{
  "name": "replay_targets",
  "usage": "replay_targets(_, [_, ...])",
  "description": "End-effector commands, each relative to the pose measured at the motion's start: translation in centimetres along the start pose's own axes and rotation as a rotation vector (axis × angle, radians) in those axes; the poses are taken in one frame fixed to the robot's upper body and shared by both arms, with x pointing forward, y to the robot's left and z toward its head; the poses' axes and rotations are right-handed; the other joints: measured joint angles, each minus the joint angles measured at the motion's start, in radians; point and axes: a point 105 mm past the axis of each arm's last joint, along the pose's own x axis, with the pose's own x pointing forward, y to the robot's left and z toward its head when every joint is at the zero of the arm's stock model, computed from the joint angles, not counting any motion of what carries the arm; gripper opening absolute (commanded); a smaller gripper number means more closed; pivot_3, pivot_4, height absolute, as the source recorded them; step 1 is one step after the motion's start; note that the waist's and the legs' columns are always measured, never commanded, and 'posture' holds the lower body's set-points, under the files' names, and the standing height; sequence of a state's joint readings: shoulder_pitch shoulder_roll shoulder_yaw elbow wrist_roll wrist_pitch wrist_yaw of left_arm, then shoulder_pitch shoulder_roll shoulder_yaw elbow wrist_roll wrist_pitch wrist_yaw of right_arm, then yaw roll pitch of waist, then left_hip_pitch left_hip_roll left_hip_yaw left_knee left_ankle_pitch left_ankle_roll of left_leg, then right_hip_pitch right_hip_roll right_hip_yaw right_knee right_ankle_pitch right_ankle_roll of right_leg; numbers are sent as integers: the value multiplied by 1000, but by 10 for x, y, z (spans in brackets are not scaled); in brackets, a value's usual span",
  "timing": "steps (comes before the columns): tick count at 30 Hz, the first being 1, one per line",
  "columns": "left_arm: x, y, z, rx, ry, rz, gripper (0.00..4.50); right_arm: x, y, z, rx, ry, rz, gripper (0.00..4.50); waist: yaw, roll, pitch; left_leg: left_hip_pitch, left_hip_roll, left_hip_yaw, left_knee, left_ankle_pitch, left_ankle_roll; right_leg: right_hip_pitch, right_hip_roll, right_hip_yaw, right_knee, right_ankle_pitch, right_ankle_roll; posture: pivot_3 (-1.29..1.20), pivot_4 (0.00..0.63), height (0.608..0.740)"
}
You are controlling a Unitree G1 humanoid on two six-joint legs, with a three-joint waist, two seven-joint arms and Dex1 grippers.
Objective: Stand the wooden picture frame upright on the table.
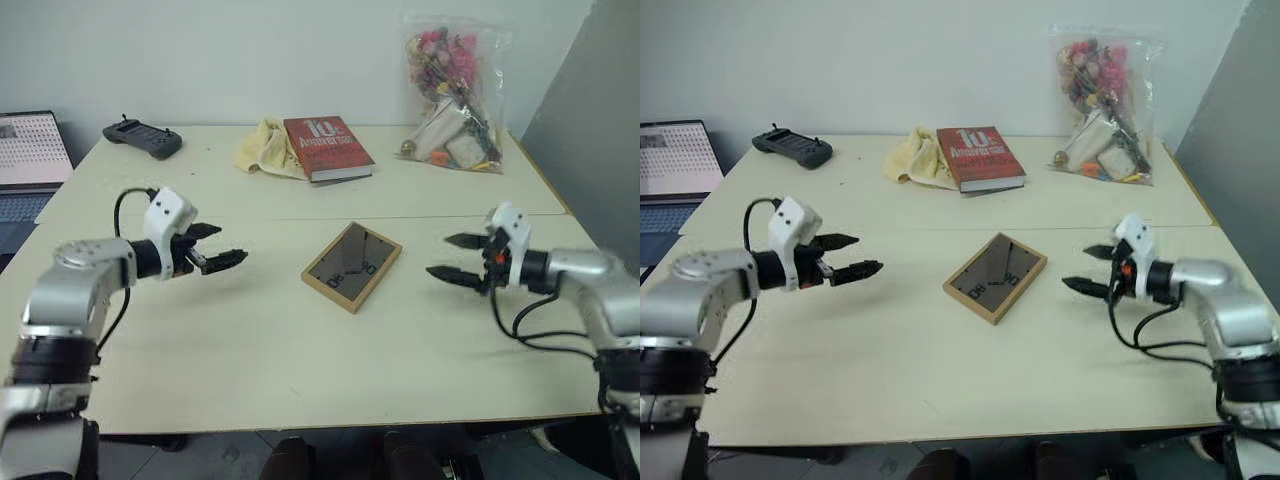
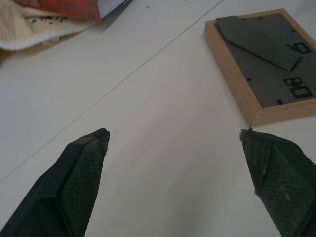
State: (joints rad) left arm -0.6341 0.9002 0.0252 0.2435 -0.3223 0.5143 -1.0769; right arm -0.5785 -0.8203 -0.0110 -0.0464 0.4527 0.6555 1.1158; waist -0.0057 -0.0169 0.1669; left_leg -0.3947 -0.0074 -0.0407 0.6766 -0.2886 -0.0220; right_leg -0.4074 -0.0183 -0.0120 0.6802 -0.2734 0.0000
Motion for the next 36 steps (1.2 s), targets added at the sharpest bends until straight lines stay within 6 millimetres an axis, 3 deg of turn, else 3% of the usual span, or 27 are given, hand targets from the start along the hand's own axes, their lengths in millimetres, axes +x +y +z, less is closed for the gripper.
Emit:
replay_targets(1, [4,2,7,53,3,-41,4500,-1,9,3,-15,23,70,4487,0,0,0,0,0,0,0,0,0,0,0,0,0,0,0,0,150,740])
replay_targets(7, [15,2,8,82,13,-70,4500,5,4,-3,-55,47,24,4487,2,0,0,-3,0,1,2,0,0,-2,-1,0,1,0,0,0,150,740])
replay_targets(10, [29,1,8,42,-22,-75,4500,14,-14,-12,-23,25,-115,4310,2,-1,0,-3,0,1,2,0,0,-2,-1,0,1,0,0,0,150,740])
replay_targets(12, [40,-2,4,37,-29,-82,4155,20,-20,-23,-11,50,-163,4031,2,-1,0,-3,0,1,2,0,0,-2,-1,0,1,0,0,0,150,740])
replay_targets(18, [78,-1,-13,73,-12,0,2995,43,-18,-43,-60,126,-180,2646,3,-1,0,-4,0,2,3,0,0,-4,-1,1,2,0,0,0,150,740])
replay_targets(21, [97,-11,-27,92,10,-4,2373,60,-15,-52,-61,140,-189,1973,3,-1,0,-4,0,2,3,0,0,-3,-1,1,2,0,0,0,150,740])
replay_targets(29, [120,-49,-31,125,-9,-138,663,97,-21,-57,-70,149,-221,14,-2,-1,0,-4,0,2,3,1,-1,-5,-1,1,2,0,0,0,150,740])
replay_targets(32, [120,-64,-28,130,-15,-194,114,110,-21,-49,-87,122,-214,0,-6,-1,0,-4,0,2,3,2,-4,-5,-1,1,2,0,0,0,150,740])
replay_targets(36, [112,-88,-28,152,-15,-276,114,127,-18,-32,-97,80,-184,0,-19,-1,-1,-4,0,2,3,3,-4,-5,-1,2,2,0,0,0,150,740])
